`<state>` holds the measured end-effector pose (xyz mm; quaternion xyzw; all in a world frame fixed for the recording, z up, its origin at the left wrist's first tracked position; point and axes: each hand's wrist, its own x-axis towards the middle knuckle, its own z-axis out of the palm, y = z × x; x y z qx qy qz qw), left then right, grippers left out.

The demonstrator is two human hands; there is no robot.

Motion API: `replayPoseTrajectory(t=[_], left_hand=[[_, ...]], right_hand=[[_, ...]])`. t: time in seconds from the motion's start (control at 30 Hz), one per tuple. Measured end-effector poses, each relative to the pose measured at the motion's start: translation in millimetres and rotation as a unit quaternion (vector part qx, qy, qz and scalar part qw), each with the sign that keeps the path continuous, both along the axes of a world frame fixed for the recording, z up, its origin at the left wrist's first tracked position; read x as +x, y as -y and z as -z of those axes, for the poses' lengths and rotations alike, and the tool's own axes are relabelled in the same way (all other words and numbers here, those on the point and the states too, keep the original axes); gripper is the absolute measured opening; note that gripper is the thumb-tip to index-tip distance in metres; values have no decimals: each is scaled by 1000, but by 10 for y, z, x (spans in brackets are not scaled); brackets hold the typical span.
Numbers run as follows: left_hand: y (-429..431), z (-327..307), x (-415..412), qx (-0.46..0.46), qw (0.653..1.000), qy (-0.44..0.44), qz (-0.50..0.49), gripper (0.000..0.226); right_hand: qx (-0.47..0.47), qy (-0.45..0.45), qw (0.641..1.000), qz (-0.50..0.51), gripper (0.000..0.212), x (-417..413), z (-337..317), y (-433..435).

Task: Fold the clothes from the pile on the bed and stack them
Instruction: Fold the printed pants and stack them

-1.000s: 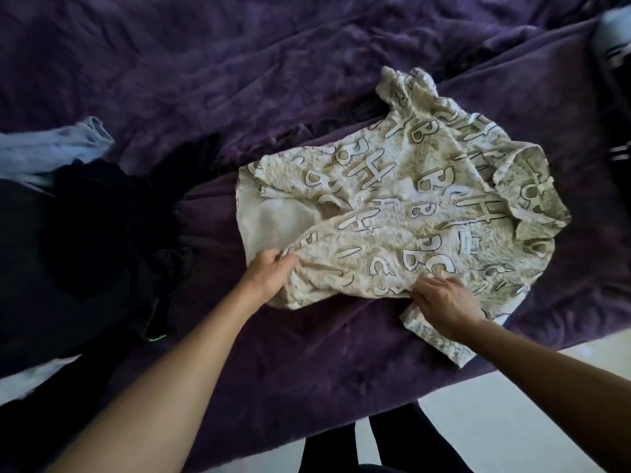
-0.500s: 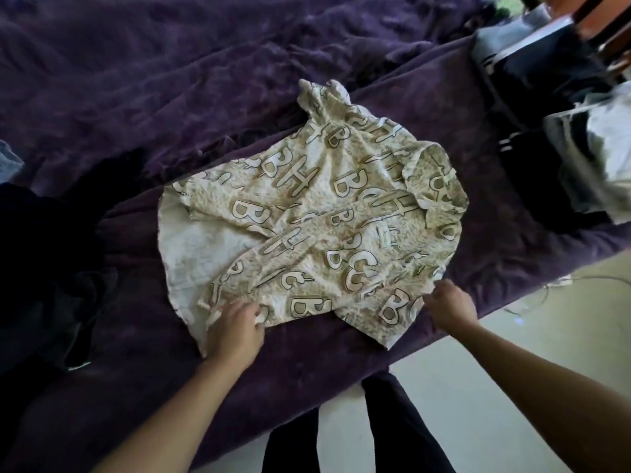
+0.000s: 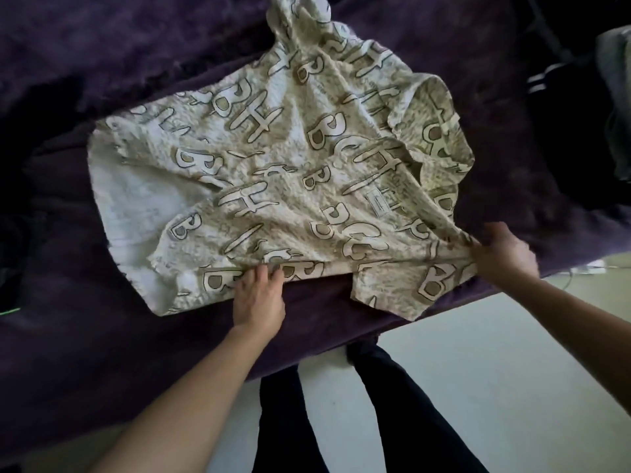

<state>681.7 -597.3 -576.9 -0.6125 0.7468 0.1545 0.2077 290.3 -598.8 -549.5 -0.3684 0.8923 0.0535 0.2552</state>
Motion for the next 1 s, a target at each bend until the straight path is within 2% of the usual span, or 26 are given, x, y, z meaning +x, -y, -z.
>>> replayPoseTrajectory(t=[0.07,0.13,0.17,0.23,0.33,0.37,0.4,0.47,0.53,0.6,0.63,0.7,0.77,0.83,0.9,0.97,1.0], left_hand=[[-36,15,-55,-5,1000,10,-26,47],[-55,21,-68,-14,999,-4,-47,44],[-58,11,-56,-28,998,-18,-58,43],[-54,-17,14,-83,992,-51,-85,40],[5,-38,282,-174,970,-61,-157,35],[43,-41,414,-177,966,-47,-181,40],[77,-30,555,-161,966,-28,-200,45],[147,18,829,-112,963,7,-243,52],[185,69,1030,-76,944,-6,-321,56],[166,95,1115,-69,922,-65,-375,58],[135,88,1119,-80,911,-106,-391,57],[35,30,1097,-103,868,-194,-445,65],[-57,-30,1077,-95,825,-249,-499,81],[-83,-35,1084,-75,802,-281,-522,85],[-95,-50,1129,-58,791,-327,-514,79],[-183,-107,1246,-43,774,-380,-504,74],[-277,-144,1339,-27,751,-417,-511,74]], right_hand=[[-82,-42,988,-121,32,73,-70,31],[-190,-2,951,-244,15,398,-154,35],[-209,37,930,-300,10,622,-184,13],[-169,102,895,-399,21,1104,-139,-68],[-48,68,868,-490,60,1651,110,-156],[-29,48,871,-488,64,1733,177,-147],[-30,35,879,-475,60,1770,248,-130],[-58,27,890,-452,38,1764,384,-94],[-87,40,888,-449,24,1688,479,-93],[-97,43,890,-444,24,1597,470,-151],[-83,32,895,-437,30,1571,434,-192],[-35,-7,910,-414,44,1533,361,-288],[-21,-17,924,-382,43,1527,310,-353],[-67,21,946,-316,36,1582,249,-348],[-125,37,959,-251,29,1643,187,-323],[-161,35,958,-234,26,1662,99,-318],[-147,28,956,-253,25,1640,54,-339]])
